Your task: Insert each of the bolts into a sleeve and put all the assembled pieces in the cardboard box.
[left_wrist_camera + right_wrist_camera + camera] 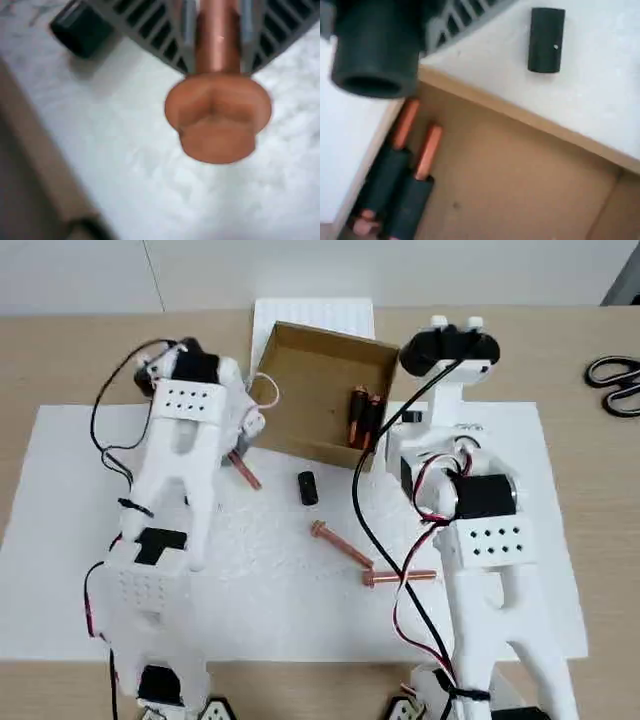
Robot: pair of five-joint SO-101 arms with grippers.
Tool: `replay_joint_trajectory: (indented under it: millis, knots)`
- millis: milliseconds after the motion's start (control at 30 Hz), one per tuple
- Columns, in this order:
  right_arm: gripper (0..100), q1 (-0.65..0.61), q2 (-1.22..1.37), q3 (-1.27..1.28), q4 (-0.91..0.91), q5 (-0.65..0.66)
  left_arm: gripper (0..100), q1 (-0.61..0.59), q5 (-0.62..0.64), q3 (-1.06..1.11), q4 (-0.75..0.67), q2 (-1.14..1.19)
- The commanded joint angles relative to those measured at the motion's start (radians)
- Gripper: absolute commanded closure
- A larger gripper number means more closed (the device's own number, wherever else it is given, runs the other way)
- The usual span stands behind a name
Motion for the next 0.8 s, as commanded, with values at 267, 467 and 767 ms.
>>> replay_joint_trajectory:
  millis: [267, 467, 767]
  knots:
    - [99.5, 0.008, -0.205, -0.138, -0.013, 0.002, 99, 0.02, -0.376, -0.371, 0.021, -0.425]
    - [99.5, -0.03, -0.332, -0.057, -0.013, -0.103, 99, 0.124, -0.713, -0.156, 0.021, -0.54]
    - [99.5, -0.182, -0.544, 0.255, -0.163, -0.121, 99, 0.216, -0.603, -0.008, -0.034, -0.824]
